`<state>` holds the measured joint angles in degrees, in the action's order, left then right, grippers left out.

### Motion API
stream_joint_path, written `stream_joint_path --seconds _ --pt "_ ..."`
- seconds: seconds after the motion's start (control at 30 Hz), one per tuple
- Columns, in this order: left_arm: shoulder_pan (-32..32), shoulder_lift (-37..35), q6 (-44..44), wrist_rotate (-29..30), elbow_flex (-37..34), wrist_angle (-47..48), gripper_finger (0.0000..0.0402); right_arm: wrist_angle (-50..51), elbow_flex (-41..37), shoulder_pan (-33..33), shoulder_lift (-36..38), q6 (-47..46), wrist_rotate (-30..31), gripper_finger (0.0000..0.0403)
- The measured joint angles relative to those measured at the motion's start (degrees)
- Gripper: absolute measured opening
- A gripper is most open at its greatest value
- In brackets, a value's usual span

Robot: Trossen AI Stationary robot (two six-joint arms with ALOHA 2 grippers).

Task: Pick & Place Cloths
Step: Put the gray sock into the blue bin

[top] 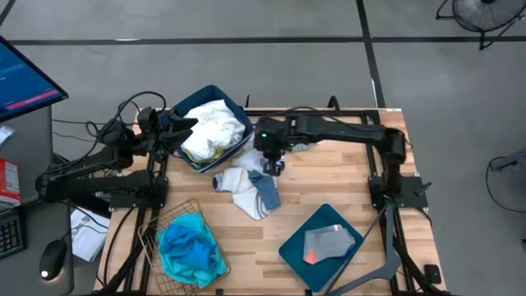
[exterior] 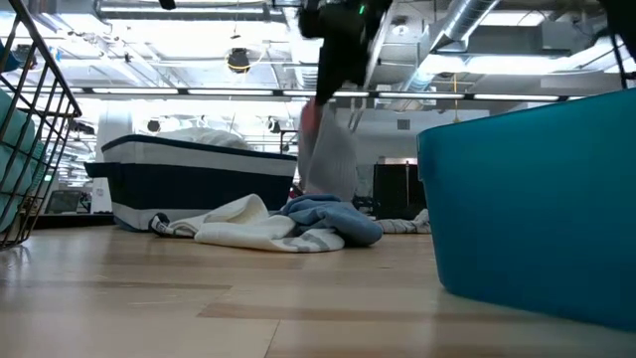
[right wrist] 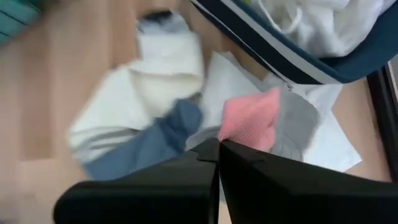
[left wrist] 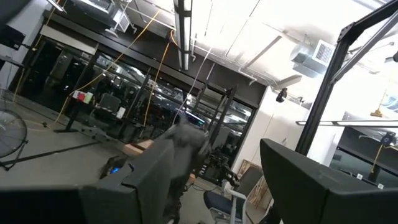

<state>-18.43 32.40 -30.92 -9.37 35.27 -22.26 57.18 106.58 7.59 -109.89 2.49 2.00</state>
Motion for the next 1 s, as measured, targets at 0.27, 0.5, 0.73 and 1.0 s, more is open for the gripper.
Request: stream_joint_path --seconds 0.27,0.5,0.73,1.0 --pt "0.0 0.02 0.0 -0.21 0.0 0.25 0.0225 4.75 0.07 -5.5 8.64 -9.26 1.57 0.0" --pt "0.02 0.0 -0.02 -1.55 0.0 0.33 0.0225 11.05 0.05 -13.94 14.72 -19.48 2.94 0.0" --pt "0.02 0.02 0.0 -1.53 0.0 0.35 0.0225 15.43 0.05 -25.53 18.92 -36.52 7.8 0.0" --pt "0.02 0.02 0.2 -1.46 0.0 0.35 0.0225 24.08 -0.02 -36.23 18.58 -54.69 13.07 0.0"
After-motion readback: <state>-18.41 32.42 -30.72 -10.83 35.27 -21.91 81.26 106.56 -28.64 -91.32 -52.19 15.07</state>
